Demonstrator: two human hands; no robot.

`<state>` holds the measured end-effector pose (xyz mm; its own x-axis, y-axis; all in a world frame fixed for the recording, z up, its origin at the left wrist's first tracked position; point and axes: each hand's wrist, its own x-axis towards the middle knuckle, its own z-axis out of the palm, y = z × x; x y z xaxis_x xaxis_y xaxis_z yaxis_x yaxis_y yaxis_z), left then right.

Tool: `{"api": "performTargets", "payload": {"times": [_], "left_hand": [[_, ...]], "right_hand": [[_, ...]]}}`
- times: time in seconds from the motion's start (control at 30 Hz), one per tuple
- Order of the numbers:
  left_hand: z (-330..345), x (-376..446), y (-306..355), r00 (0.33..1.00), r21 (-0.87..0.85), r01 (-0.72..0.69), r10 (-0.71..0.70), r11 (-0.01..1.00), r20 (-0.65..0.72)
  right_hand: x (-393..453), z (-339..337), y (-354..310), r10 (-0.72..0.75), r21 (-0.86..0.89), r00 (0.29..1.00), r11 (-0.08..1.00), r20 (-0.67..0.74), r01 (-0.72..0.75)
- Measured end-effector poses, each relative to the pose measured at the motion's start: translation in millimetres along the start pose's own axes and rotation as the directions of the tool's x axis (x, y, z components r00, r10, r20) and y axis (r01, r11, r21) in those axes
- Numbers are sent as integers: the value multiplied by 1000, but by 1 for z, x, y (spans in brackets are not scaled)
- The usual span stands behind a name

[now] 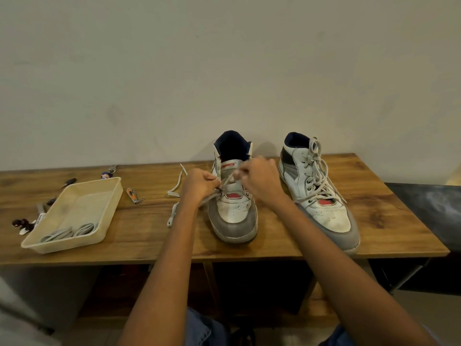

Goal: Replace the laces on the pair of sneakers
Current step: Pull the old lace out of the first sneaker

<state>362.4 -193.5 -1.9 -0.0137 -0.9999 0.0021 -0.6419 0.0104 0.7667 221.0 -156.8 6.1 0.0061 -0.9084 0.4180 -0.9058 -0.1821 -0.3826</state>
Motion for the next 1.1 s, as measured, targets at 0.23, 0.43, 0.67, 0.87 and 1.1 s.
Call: {"api": "performTargets", "payload": {"times": [0.23, 0.43, 0.67, 0.87, 1.1], "left_hand": [[3, -3, 2, 1000, 25, -9, 9, 1000, -21], [4, -6, 7, 999, 74, 3, 0, 997, -35], [4, -6, 1, 999, 14, -11, 12, 1000, -41], [5, -6, 4, 999, 32, -14, 15, 999, -46], [5, -9, 7, 999, 93, -2, 5, 996, -39]], "right_hand": [[9, -60, 19, 467, 415, 747, 866, -474, -278], [-2, 6, -20, -121, -422, 988, 894, 94, 149], [0, -4, -10, -60, -330, 995, 944, -79, 31], [10, -73, -8, 619, 867, 741, 487, -262, -100], [-3, -3, -29, -57, -347, 998, 937, -5, 52]]}}
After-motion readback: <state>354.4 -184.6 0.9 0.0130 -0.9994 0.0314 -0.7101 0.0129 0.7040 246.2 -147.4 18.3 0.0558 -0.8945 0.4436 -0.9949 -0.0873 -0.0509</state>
